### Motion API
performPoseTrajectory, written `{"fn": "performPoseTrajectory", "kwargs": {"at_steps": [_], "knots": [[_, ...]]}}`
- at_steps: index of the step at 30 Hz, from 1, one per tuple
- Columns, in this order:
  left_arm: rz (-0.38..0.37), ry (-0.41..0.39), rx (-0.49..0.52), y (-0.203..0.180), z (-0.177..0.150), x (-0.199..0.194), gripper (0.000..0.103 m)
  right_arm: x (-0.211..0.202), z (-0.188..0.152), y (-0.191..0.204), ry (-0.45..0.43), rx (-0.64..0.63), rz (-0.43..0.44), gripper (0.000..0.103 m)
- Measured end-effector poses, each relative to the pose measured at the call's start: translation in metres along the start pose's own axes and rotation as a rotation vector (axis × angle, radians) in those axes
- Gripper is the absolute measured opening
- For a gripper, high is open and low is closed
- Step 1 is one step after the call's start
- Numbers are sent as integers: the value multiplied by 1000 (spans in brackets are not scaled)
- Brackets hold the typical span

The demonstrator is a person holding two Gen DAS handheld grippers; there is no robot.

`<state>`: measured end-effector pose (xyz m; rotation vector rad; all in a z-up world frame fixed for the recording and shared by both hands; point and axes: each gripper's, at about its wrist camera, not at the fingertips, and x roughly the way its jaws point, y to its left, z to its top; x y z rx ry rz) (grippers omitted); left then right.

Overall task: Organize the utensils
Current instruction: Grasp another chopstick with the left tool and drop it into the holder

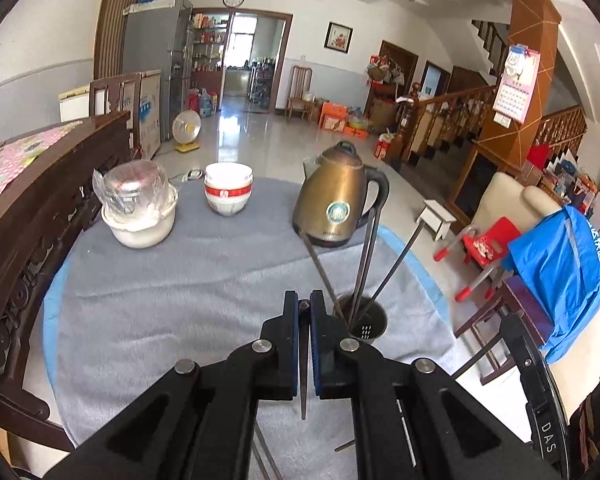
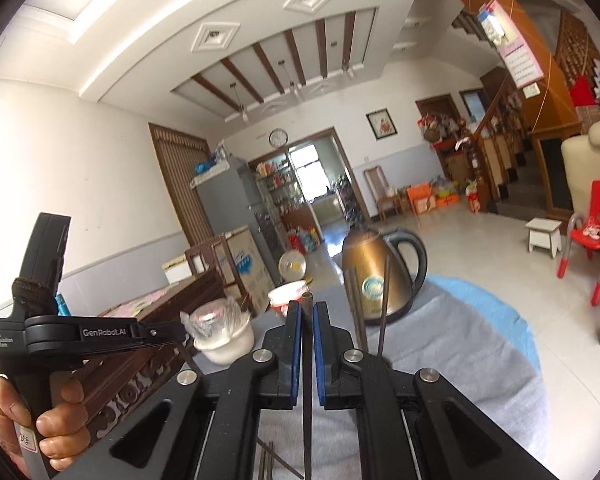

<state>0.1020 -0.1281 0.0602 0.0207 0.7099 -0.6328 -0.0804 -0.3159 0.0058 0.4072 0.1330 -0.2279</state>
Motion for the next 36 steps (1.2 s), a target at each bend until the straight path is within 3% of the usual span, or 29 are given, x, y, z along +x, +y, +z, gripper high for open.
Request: {"fn": "performPoseTrajectory", "kwargs": {"at_steps": [13,19,25,31,36], "knots": [[-38,-203,16,-23,39,-38,6,-2,46,-11,-178,-7,-41,6],[-58,-301,13,-38,57,-37,6,12,66,-13,-284,-10,-95,6],[-52,-279,-6,-47,57,4,6,46,66,-18,-301,-35,-172,7],[-21,-192,-21,-45,43,44,6,83,52,-31,-181,-29,-187,7],[-20,-121,-30,-40,32,58,6,83,43,-43,-114,12,-162,7]]}}
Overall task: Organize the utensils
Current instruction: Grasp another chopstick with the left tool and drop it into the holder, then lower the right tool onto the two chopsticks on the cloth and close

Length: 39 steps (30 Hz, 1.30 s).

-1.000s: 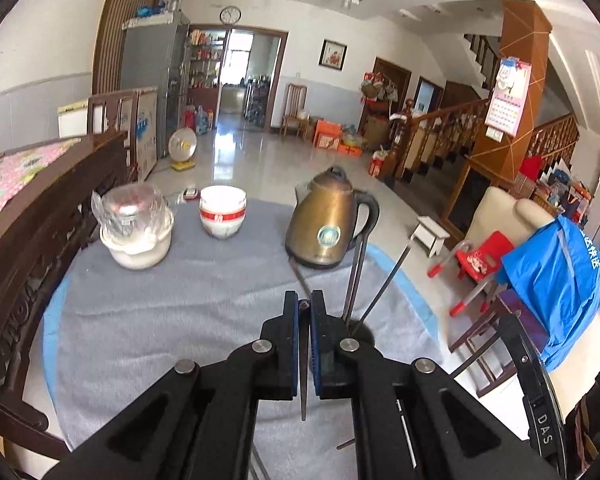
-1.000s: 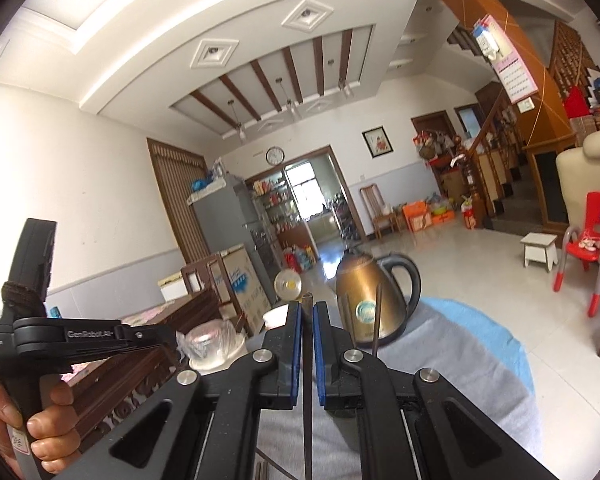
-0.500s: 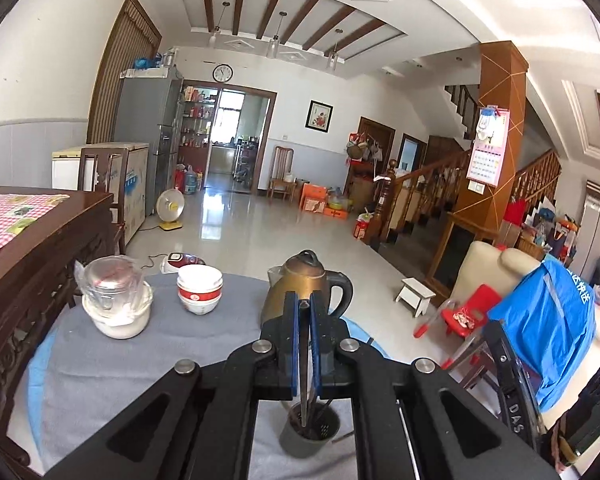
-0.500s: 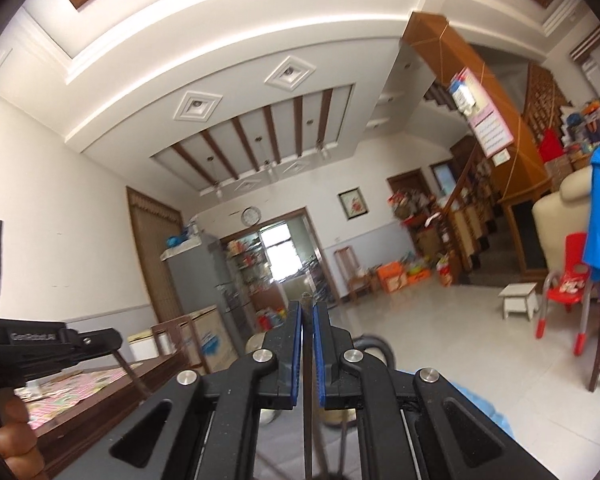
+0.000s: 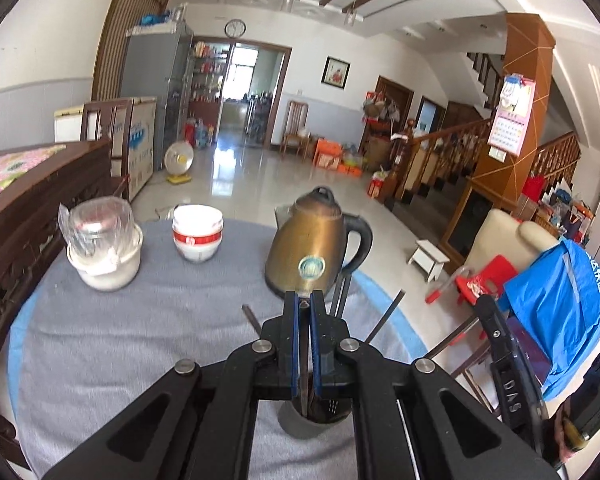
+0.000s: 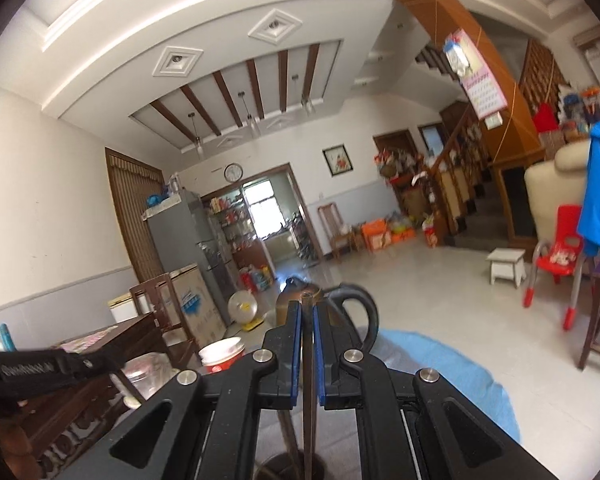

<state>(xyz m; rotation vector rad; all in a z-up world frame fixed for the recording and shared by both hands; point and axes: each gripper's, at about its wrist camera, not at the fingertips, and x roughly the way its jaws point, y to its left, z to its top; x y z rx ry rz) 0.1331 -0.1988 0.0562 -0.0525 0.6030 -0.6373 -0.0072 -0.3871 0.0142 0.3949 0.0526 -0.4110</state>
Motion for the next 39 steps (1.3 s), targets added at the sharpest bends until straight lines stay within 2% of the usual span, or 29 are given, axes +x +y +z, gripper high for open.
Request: {"fn": "performPoseTrajectory", "kwargs": {"at_steps": [6,8,9,10,12,15,17,19,20,21,22,23,26,29,32,33,35,39], "knots": [[1,23,41,-2,-14,-9,8,-9,-3,-15,81,79,31,9],[7,24,63,-1,-19,-16,24,-13,-5,-20,100,106,48,9],[7,24,67,2,-23,-20,42,-15,-6,-22,109,117,54,9],[11,16,66,6,-26,-26,50,-16,-6,-24,119,128,59,9],[33,-4,69,15,-33,-39,51,-24,-8,-29,132,152,75,9],[74,-1,72,33,-46,-53,60,-39,-12,-34,127,178,98,10],[118,11,77,45,-56,-58,61,-49,-15,-37,119,191,112,14],[181,36,102,57,-70,-61,63,-58,-19,-38,121,212,122,21],[222,55,118,63,-79,-61,63,-62,-22,-39,126,222,128,31],[244,67,126,67,-84,-61,63,-65,-26,-40,132,232,132,48],[272,87,132,73,-92,-60,63,-68,-28,-40,135,237,132,60],[295,109,130,81,-101,-60,63,-73,-32,-39,133,239,135,64],[336,173,108,102,-124,-57,63,-84,-43,-33,132,203,132,62],[372,223,96,117,-145,-52,63,-86,-54,-25,173,173,145,60],[401,276,81,132,-161,-45,63,-80,-64,-16,222,147,157,51],[402,291,69,136,-165,-44,63,-77,-71,-11,255,136,165,45],[400,305,52,141,-167,-41,63,-69,-81,0,311,114,181,39],[399,316,41,151,-170,-36,63,-43,-110,28,496,38,236,35]]}}
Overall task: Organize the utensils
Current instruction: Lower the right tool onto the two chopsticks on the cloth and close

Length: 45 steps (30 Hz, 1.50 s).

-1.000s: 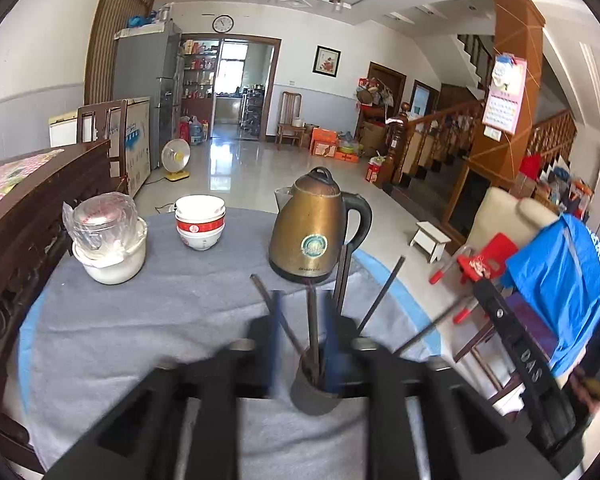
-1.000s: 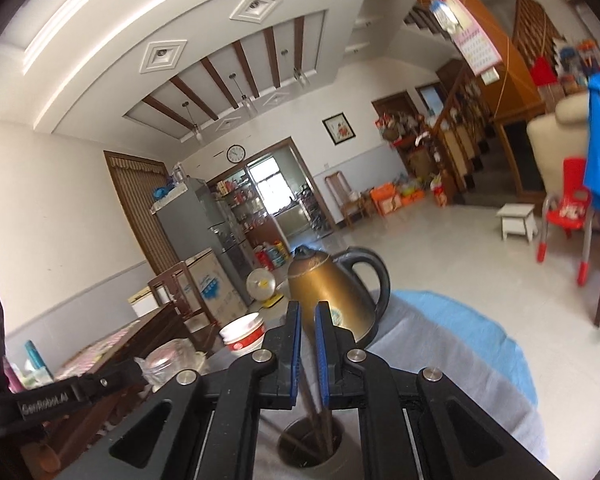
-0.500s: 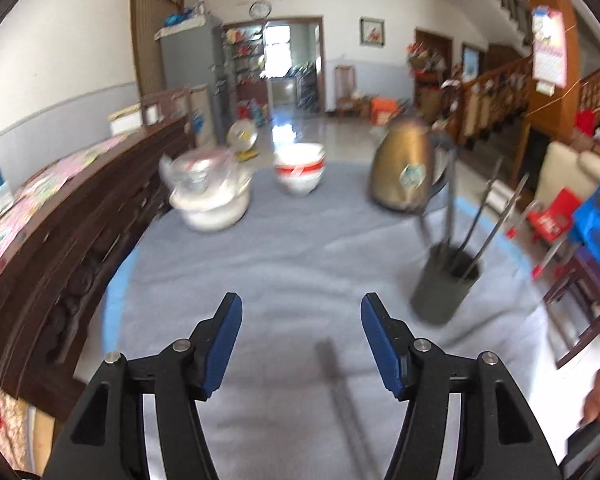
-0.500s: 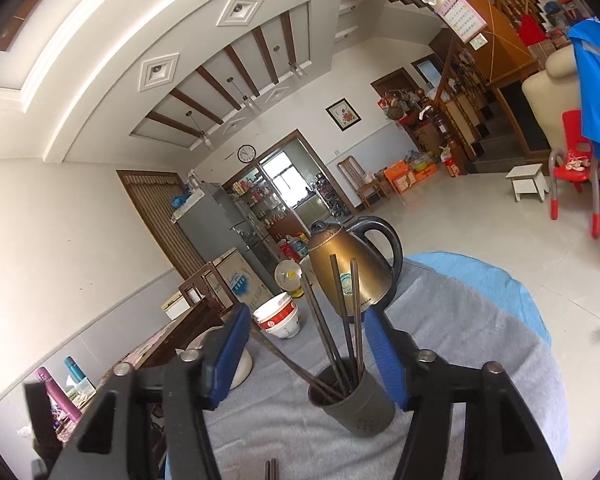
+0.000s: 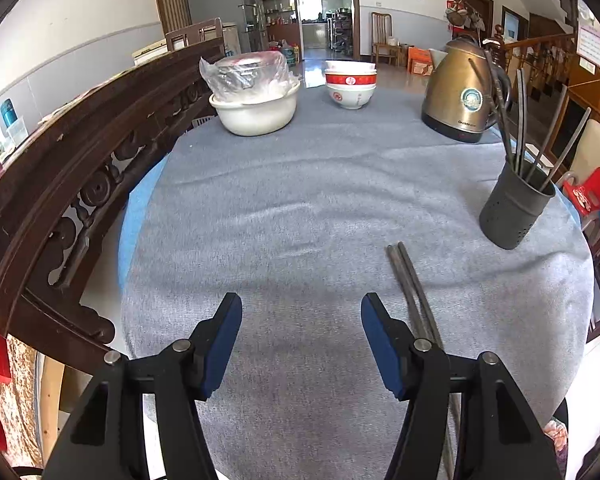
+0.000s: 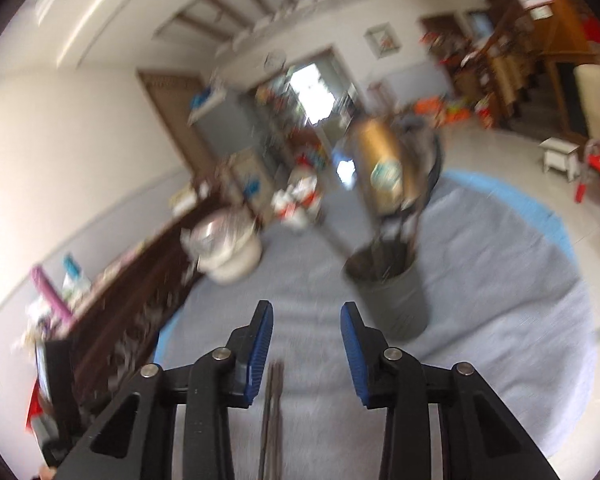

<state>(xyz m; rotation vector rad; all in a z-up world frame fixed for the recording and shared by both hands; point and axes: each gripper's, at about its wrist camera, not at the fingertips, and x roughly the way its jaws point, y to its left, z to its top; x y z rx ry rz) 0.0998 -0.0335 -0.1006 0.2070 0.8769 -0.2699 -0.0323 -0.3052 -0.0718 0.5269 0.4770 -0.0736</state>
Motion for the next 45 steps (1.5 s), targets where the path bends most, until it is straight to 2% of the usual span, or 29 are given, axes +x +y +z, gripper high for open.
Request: {"fn": "performPoseTrajectory", "kwargs": {"at_steps": [4,9,13,24,34,45], "knots": [[-21,47,3,4,-7,16,63,43,-18,15,157,-63,-6,29],[-46,123,8,4,-19,43,63,86,-41,18,278,-57,-5,27],[-43,131,16,4,-24,52,63,97,-50,14,301,-49,-10,27],[16,101,43,-1,-21,56,63,95,-47,-1,274,-1,-2,28],[36,84,34,5,-19,57,63,127,-52,23,381,-78,14,27],[17,96,12,18,-21,62,63,163,-64,38,466,-75,-7,27]]}}
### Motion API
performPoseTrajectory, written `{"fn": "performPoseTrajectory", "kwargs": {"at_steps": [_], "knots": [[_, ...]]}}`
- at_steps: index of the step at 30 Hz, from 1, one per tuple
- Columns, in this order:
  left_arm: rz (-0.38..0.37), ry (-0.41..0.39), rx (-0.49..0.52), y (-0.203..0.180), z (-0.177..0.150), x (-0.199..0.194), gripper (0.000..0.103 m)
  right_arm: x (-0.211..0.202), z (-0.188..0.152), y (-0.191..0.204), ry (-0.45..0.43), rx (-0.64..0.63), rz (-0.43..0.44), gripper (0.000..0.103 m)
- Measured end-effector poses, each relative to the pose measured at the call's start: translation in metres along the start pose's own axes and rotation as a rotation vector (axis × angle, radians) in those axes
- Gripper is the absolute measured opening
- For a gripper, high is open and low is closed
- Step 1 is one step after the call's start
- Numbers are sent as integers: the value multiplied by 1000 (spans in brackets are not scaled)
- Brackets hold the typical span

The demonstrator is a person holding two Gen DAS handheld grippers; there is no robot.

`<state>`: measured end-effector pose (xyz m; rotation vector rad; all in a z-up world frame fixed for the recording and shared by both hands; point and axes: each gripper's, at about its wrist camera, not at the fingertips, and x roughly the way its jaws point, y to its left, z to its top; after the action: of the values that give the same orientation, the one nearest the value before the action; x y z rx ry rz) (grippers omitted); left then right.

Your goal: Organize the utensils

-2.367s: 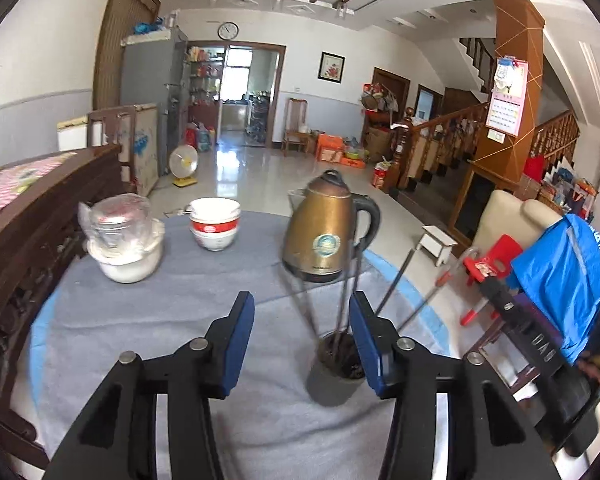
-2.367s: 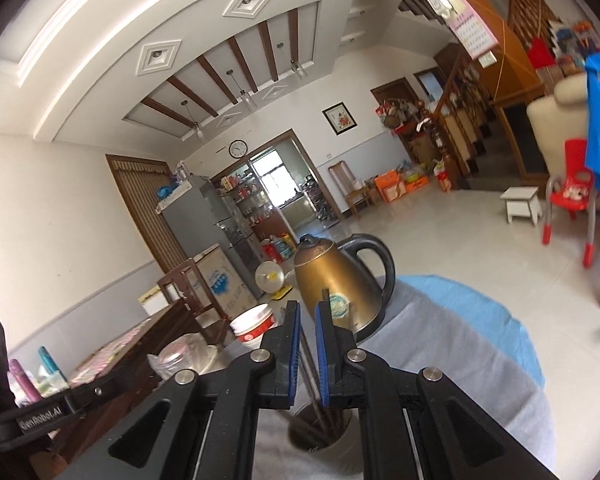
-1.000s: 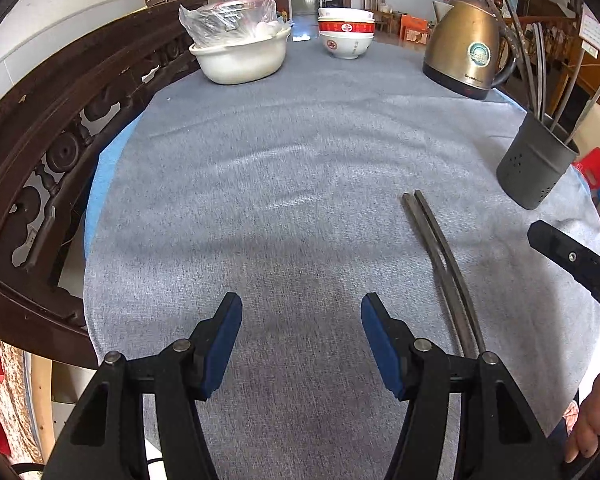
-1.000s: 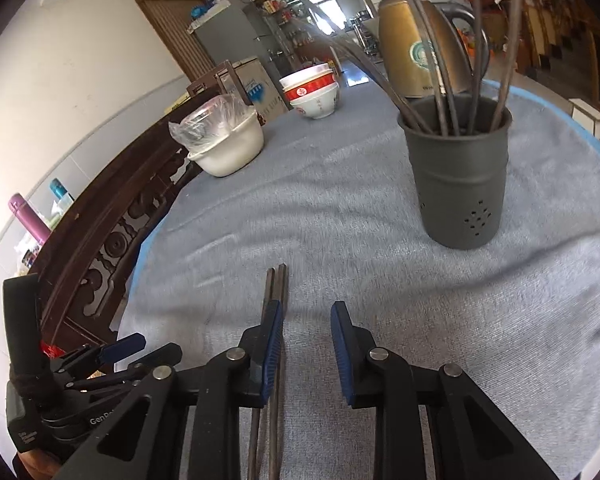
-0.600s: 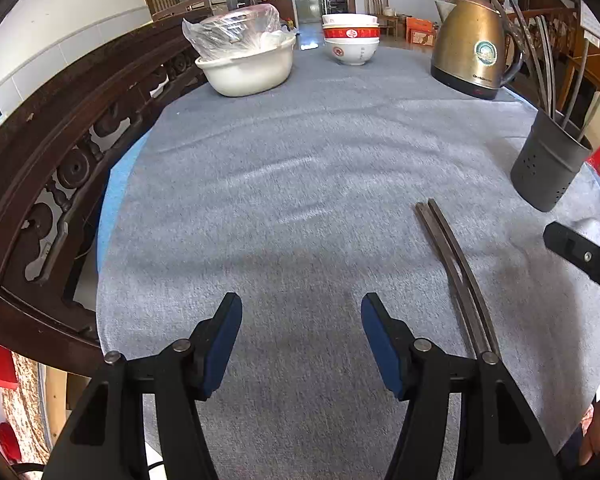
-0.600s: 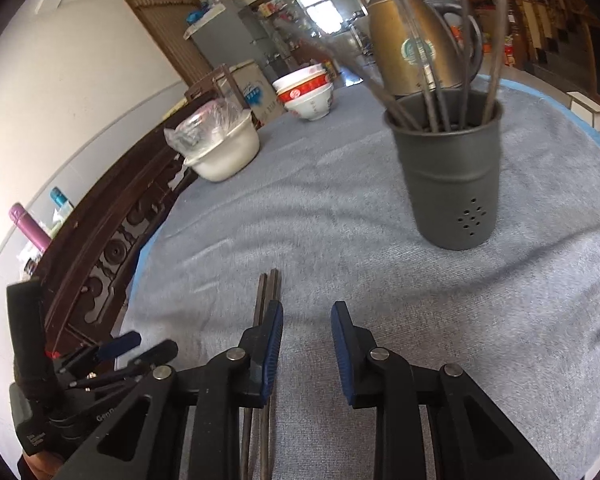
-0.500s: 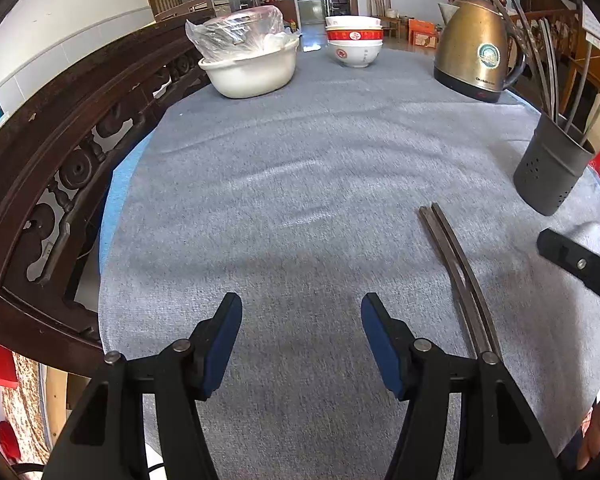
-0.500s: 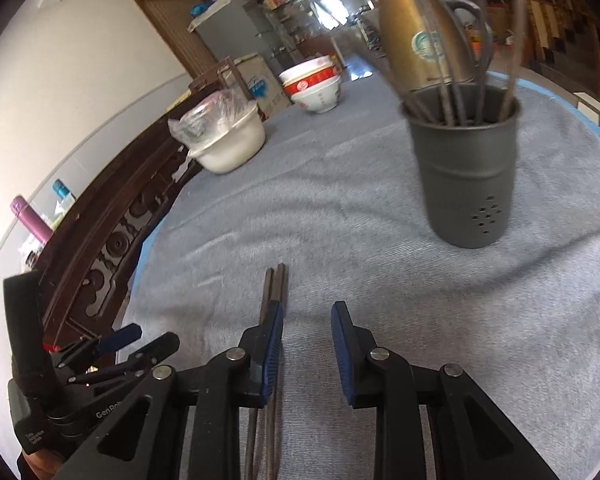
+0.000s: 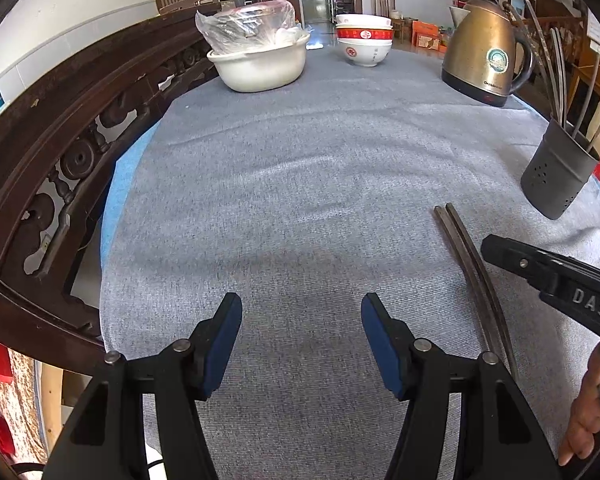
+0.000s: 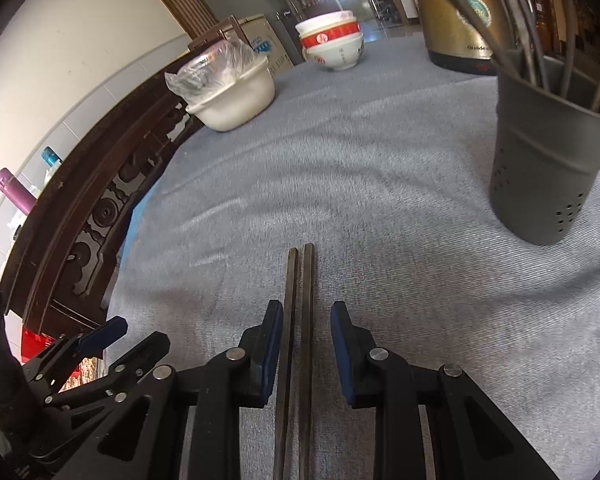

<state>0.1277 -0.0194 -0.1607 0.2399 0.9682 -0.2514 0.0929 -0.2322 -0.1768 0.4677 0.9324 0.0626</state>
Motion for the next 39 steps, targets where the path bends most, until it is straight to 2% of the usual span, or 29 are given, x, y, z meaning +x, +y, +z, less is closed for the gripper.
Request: {"fn": "performPoseTrajectory", "kwargs": {"at_steps": [2,8,11,15,19,24,29,33,39], "knots": [[-3,5,-5,2,0,2,63,5,0,2,13,-4,-14,27],[-7,7,-7,6,1,3,63,12,-1,3,25,-26,-56,18],[-8,11,-9,7,1,4,63,11,-1,3,18,-50,-87,18],[-15,22,-16,7,1,7,63,7,3,-3,16,-12,-54,18],[-19,21,-11,5,1,6,63,8,8,1,15,-11,-56,19],[-16,17,-5,5,2,4,63,25,10,2,40,-23,-104,16],[-9,23,-14,10,3,4,63,18,8,-5,32,-50,-153,12],[-40,38,-18,5,9,6,63,7,7,-25,26,-25,-178,12],[-128,72,16,-22,30,11,63,6,19,-46,44,84,-146,14]]}}
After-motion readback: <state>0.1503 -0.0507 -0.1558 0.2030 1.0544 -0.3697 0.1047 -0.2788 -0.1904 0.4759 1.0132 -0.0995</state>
